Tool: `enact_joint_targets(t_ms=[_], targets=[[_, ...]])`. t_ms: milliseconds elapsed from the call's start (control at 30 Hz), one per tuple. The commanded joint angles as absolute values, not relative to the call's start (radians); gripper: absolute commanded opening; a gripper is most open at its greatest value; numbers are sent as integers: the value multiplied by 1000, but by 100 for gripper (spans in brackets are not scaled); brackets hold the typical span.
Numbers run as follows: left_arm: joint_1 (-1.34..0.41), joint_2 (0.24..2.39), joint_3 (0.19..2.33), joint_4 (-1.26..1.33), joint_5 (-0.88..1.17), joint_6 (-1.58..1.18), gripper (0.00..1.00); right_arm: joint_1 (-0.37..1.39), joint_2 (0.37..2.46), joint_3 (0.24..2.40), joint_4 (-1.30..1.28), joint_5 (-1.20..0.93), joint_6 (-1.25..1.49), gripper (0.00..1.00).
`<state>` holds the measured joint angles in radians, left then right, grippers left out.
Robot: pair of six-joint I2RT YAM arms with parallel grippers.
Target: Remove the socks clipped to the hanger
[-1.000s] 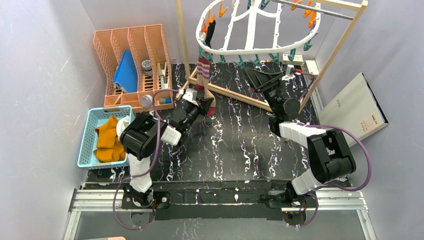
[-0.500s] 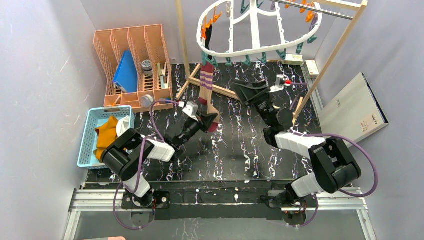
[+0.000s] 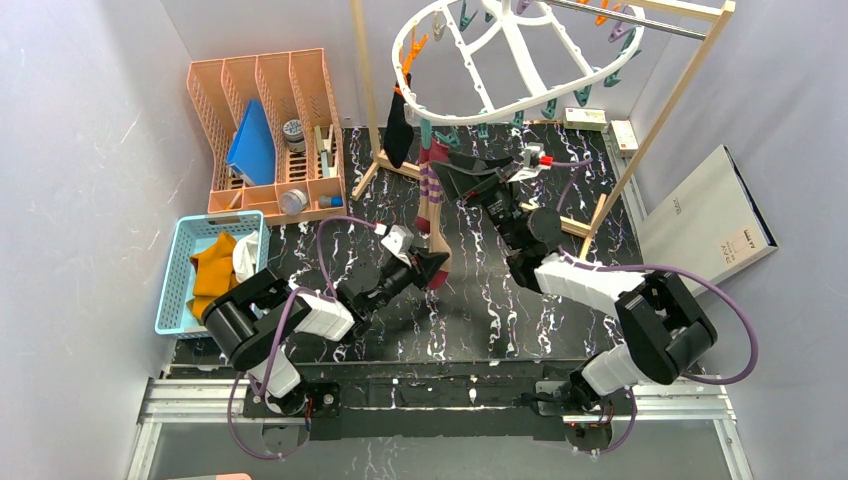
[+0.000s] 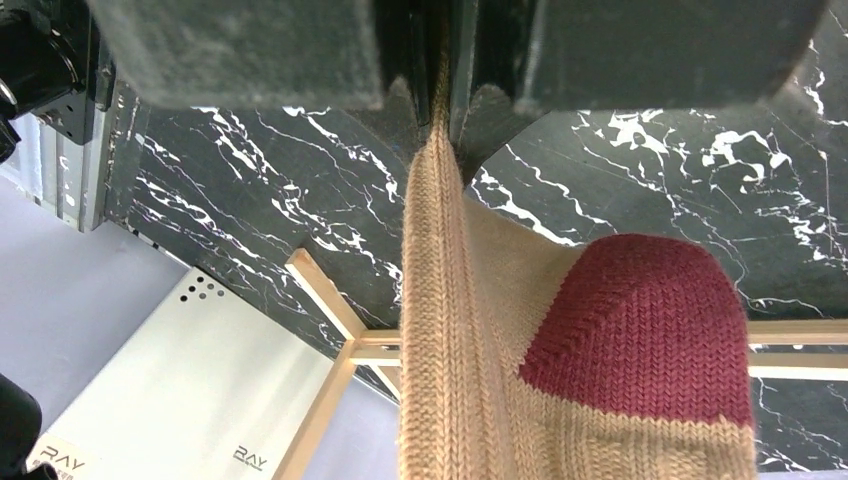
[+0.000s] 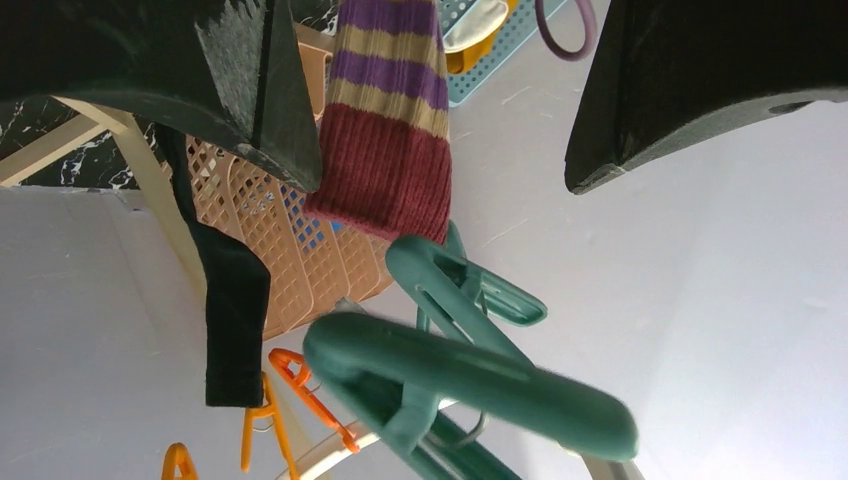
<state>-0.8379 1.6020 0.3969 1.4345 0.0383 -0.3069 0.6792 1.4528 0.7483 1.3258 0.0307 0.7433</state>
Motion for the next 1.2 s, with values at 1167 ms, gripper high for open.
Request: enact_joint_targets(t_ms=[1167], targets=[[-922, 1582, 394, 1395, -37, -343, 0, 681, 1597, 1007, 1424, 45, 699, 61]])
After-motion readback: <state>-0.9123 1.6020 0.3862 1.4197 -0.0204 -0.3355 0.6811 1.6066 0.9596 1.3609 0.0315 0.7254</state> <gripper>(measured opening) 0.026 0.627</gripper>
